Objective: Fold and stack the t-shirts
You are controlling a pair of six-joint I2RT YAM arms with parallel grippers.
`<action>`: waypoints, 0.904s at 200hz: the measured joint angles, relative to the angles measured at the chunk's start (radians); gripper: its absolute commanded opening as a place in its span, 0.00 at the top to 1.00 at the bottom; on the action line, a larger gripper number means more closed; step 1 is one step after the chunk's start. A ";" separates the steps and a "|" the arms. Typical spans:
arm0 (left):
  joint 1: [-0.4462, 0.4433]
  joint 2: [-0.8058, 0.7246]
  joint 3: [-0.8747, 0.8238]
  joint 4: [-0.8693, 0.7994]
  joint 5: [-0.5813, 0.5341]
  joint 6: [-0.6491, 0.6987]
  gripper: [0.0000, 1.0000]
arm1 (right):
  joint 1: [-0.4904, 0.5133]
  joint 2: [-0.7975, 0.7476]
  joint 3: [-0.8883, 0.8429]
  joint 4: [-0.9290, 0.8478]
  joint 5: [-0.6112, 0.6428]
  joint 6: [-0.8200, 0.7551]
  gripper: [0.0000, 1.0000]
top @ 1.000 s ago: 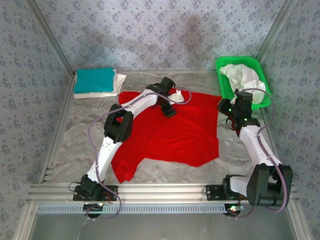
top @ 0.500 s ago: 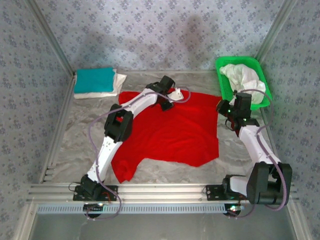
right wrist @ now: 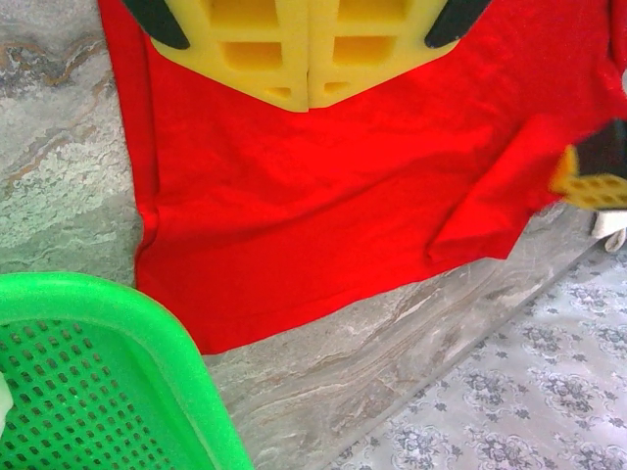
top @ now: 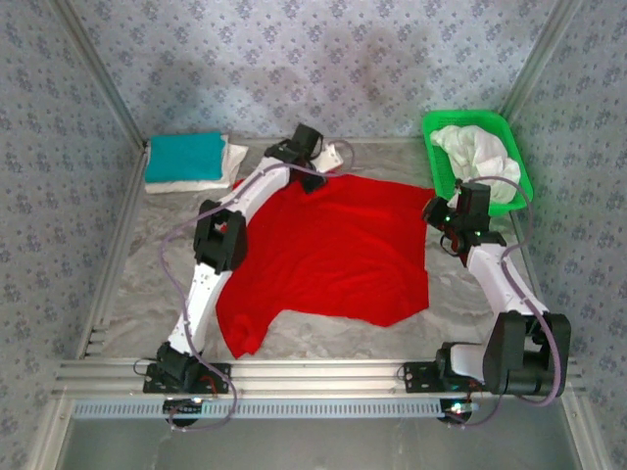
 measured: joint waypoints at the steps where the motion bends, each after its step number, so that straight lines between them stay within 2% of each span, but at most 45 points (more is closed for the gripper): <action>1: 0.001 0.001 0.006 -0.001 0.000 0.000 1.00 | 0.000 0.000 0.000 0.000 0.000 0.000 0.99; 36: 0.080 0.130 0.403 0.071 0.017 0.011 0.99 | 0.000 0.012 0.000 -0.001 -0.003 0.000 0.99; 46: 0.110 0.174 0.473 0.134 0.027 0.012 0.79 | 0.000 0.016 0.000 -0.005 -0.005 0.000 0.99; 50: 0.121 0.185 0.486 0.162 0.031 0.011 0.62 | 0.000 0.017 0.000 -0.006 -0.006 0.000 0.98; 55: 0.136 0.197 0.489 0.205 0.032 0.016 0.33 | 0.000 0.017 0.000 -0.010 -0.009 0.000 0.98; 59: 0.144 0.206 0.488 0.238 0.033 0.021 0.14 | 0.000 0.017 0.000 -0.014 -0.010 0.000 0.98; 61: 0.150 0.211 0.486 0.257 0.032 0.022 0.08 | 0.000 0.017 0.000 -0.015 -0.011 0.000 0.98; 63: 0.153 0.214 0.485 0.272 0.032 0.022 0.06 | 0.000 0.017 0.000 -0.016 -0.011 0.000 0.98; 93: 0.225 0.323 0.464 0.575 0.003 -0.017 0.02 | 0.016 0.009 0.000 -0.044 -0.016 0.000 0.98; 118: 0.276 0.420 0.556 0.639 -0.087 -0.129 0.03 | 0.042 -0.019 0.000 -0.073 -0.016 0.000 0.97; 134: 0.306 0.404 0.557 0.612 -0.204 -0.130 0.08 | 0.056 -0.035 0.000 -0.081 -0.013 0.000 0.96; 148: 0.327 0.353 0.558 0.521 -0.277 -0.144 0.21 | 0.068 -0.037 0.000 -0.082 -0.005 0.000 0.96; 159: 0.341 0.291 0.558 0.408 -0.272 -0.177 0.24 | 0.077 -0.035 0.000 -0.082 0.003 0.000 0.94; 181: 0.386 0.118 0.560 0.164 -0.184 -0.322 0.24 | 0.098 0.014 0.006 -0.074 0.006 0.000 0.93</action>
